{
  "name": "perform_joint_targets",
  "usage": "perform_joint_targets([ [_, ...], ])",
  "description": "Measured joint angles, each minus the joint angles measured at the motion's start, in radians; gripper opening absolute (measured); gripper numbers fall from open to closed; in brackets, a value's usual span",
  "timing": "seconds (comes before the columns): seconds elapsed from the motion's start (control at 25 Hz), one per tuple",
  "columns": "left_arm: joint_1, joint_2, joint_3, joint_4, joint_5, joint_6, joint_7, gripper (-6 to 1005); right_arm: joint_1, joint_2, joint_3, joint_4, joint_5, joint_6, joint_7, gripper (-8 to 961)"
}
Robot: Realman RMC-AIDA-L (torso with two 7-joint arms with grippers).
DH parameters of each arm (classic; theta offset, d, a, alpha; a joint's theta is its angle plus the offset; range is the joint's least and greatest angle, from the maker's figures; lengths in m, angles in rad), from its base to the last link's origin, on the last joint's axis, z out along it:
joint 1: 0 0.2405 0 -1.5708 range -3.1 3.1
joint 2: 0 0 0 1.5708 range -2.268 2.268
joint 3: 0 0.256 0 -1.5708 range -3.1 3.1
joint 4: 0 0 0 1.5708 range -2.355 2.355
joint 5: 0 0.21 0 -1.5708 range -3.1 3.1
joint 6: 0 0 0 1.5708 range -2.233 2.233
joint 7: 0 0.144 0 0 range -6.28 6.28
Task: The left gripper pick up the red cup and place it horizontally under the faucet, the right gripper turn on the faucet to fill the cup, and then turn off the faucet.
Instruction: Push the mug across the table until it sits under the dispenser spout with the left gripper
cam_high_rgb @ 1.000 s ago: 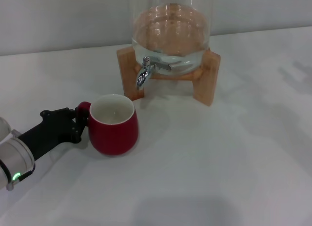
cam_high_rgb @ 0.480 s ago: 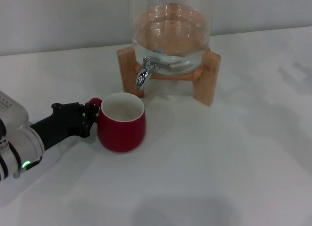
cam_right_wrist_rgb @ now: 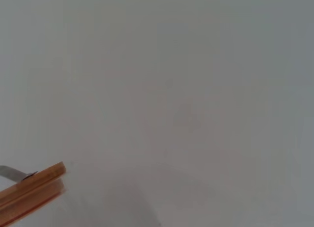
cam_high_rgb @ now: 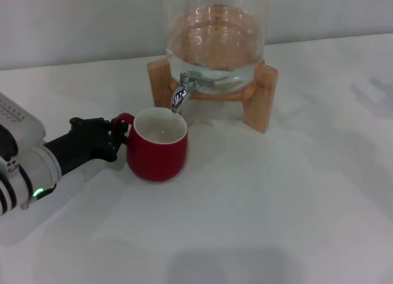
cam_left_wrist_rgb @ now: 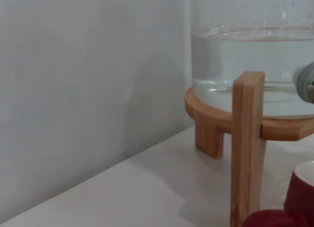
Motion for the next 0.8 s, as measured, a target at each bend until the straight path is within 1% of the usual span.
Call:
perform_joint_targets([
  [0.44,-0.047,0.0,0.001,-0.004,0.043,0.033,-0.005,117,0.003,0.0,-0.003,0.0,0.007,0.0,-0.001,661],
  [0.64,-0.057,0.0,0.001,0.001,0.054,0.038,0.007,119,0.003,0.0,-0.004,0.001,0.01,0.0,-0.001,661],
  [0.8,-0.054,-0.001,0.0,0.013,0.05,0.038,0.049,120,0.003,0.001,-0.004,0.006,0.012,0.0,-0.005,660],
])
